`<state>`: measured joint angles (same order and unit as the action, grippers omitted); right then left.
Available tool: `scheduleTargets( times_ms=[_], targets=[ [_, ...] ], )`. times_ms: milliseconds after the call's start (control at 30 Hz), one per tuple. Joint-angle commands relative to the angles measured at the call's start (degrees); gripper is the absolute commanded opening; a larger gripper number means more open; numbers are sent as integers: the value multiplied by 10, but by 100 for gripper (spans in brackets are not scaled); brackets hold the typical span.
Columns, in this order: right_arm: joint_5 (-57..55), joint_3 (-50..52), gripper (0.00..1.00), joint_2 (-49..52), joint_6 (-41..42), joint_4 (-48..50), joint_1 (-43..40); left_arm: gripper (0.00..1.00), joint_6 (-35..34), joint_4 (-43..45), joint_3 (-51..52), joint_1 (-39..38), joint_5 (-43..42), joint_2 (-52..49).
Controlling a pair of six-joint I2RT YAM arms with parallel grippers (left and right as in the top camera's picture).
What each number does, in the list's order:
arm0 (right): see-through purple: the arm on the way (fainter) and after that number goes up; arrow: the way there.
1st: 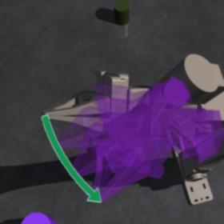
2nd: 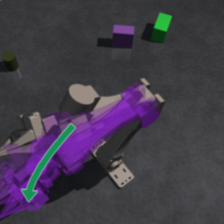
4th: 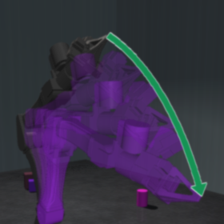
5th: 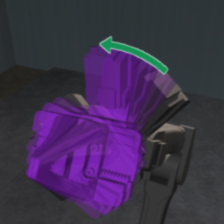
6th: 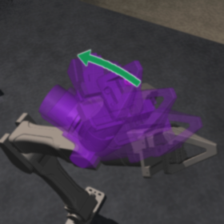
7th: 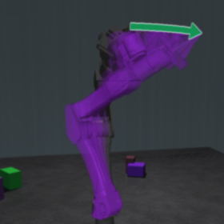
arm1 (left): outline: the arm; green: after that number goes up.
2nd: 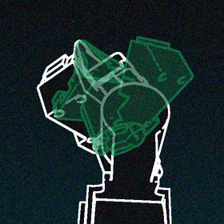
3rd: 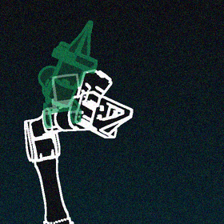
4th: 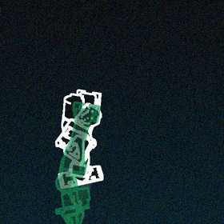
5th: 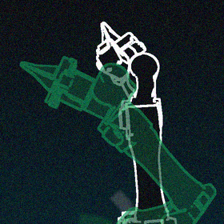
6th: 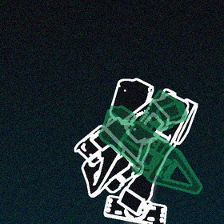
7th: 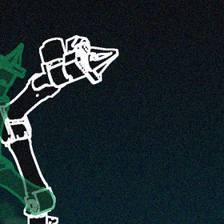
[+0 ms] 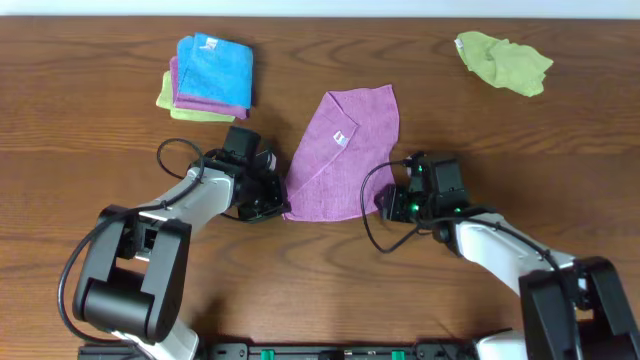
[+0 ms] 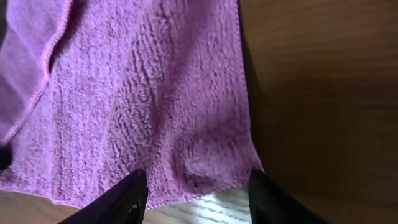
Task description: Fold the cloth
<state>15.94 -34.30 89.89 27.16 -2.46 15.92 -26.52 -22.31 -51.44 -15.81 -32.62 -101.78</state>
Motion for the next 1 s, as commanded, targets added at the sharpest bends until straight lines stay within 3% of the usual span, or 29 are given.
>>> scheduleTargets(
  times_ms=[0, 567, 833, 967],
  targets=[
    [-21, 5, 54, 20, 16, -8, -6, 6, 12, -4, 2, 6, -6, 11],
    [-54, 5, 54, 19, 16, -5, -6, 6, 21, -3, 2, 51, -30, 11],
    [-35, 5, 52, 44, 59, 11, 15, 6, 21, -2, 2, 51, -35, 11],
    [-30, 5, 47, 71, 78, 26, 30, 6, 21, -3, 2, 51, -35, 11]
  ],
)
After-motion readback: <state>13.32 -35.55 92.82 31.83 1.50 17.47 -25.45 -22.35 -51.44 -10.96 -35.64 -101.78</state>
